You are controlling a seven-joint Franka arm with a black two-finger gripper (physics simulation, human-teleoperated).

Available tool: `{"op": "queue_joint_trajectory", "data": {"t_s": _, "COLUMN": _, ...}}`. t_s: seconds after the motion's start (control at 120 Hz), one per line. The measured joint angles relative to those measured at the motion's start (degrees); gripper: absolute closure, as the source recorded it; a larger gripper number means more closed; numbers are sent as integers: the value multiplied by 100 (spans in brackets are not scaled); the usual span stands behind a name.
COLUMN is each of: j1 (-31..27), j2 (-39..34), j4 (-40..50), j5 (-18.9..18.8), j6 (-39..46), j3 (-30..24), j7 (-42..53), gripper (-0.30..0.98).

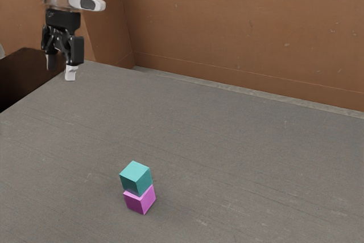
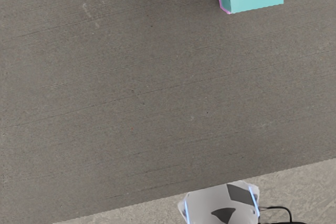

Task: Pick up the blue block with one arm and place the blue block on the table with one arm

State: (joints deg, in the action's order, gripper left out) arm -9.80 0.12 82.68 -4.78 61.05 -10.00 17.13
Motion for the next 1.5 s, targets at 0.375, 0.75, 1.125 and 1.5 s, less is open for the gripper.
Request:
{"op": "queue_joint_trajectory", "data": {"t_s": 0.375, "j1": -146, "j2": -2256, "j4": 1082, "j5": 128, "j6": 567, "j3": -658, "j7": -53, "gripper": 0}}
{"op": "queue_joint_trajectory", "data": {"t_s": 0.75, "j1": -519, "j2": -4179, "j4": 6209, "j5": 1337, "j6": 3060, "j3": -1056, "j7": -1990, "gripper": 0}}
{"op": "queue_joint_trajectory", "data": {"t_s": 1.125, "j1": -720, "j2": -2254, "j4": 5983, "j5": 1385, "j6": 6064, "j3": -1092, "j7": -2424, "gripper": 0}}
{"op": "queue_joint_trajectory", "data": {"t_s": 1.5, "j1": -607, "j2": -1111, "j4": 5608, "j5": 1567, "j6": 6986, "j3": -1430, "j7": -2221, "gripper": 0}}
